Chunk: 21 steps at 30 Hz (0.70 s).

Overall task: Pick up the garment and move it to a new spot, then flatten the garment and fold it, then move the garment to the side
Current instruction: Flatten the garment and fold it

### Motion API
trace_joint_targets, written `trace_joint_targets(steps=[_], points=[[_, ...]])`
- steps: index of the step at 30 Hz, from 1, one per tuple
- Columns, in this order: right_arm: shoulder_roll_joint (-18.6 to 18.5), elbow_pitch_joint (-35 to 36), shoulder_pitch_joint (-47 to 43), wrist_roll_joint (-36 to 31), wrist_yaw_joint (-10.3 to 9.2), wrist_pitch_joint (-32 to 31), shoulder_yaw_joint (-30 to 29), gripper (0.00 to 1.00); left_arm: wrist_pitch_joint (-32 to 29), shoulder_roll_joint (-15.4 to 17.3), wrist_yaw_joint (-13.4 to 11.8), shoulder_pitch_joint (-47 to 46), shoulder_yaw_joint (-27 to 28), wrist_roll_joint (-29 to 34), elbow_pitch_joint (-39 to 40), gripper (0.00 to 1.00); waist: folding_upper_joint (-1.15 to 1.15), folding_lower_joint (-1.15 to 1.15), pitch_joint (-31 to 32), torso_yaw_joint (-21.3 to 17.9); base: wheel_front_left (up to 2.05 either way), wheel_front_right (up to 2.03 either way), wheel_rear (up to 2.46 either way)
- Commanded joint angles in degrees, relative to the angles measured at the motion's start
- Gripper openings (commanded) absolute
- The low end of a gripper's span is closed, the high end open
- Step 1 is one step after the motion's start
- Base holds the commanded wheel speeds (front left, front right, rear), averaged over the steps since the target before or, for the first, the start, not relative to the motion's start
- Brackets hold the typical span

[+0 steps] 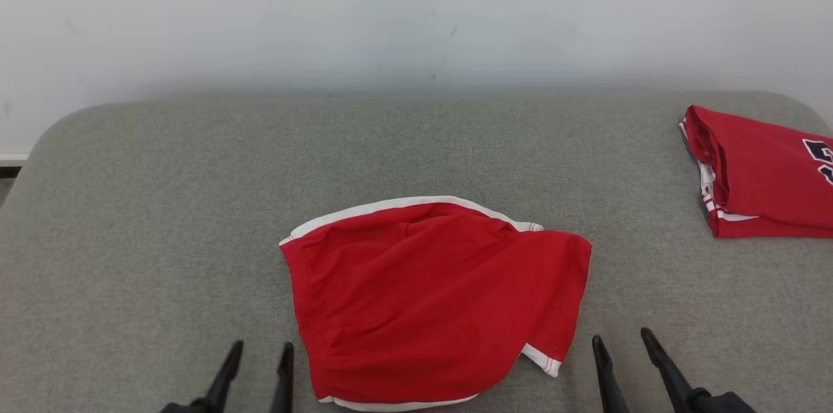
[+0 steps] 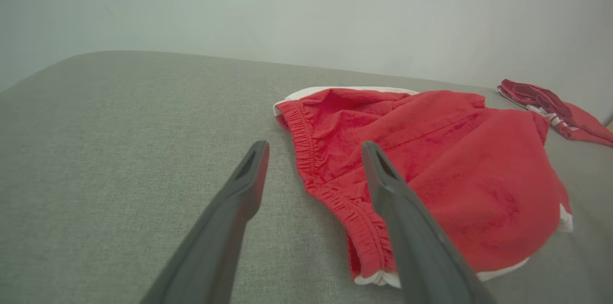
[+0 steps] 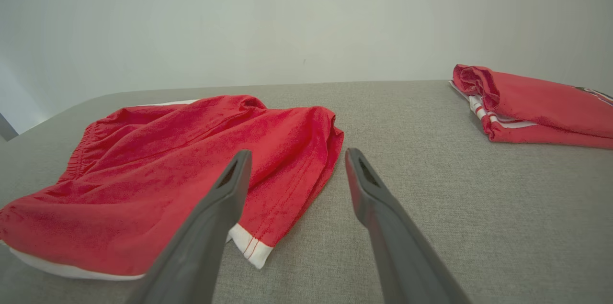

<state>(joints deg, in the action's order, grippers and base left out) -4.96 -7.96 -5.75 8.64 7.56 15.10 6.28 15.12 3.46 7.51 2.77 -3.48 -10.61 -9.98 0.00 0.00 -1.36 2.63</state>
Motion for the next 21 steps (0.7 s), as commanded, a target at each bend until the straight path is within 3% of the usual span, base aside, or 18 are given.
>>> trace_joint_targets(steps=[1, 14, 21], points=[[-0.13, -0.42, 0.29, 0.22, -0.19, 0.05, 0.1, 1.0, 0.0, 0.38, -0.1, 0.6, -0.32, -0.17, -0.38, 1.0, 0.0, 0.0, -0.56, 0.02, 0.0, 0.0, 0.0], [1.01, -18.06, 7.55, 2.28, -0.19, 0.06, 6.11, 1.0, 0.0, 0.5, -0.09, -1.88, -9.17, -3.4, -12.19, 1.0, 0.0, 0.0, -4.07, -0.4, 0.0, 0.0, 0.0], [1.72, -24.62, 11.73, 4.38, -0.19, 0.05, 7.74, 1.0, 0.0, 0.39, -0.09, -4.75, -10.66, -4.72, -16.12, 1.0, 0.0, 0.0, -4.91, -0.12, 0.0, 0.0, 0.0]])
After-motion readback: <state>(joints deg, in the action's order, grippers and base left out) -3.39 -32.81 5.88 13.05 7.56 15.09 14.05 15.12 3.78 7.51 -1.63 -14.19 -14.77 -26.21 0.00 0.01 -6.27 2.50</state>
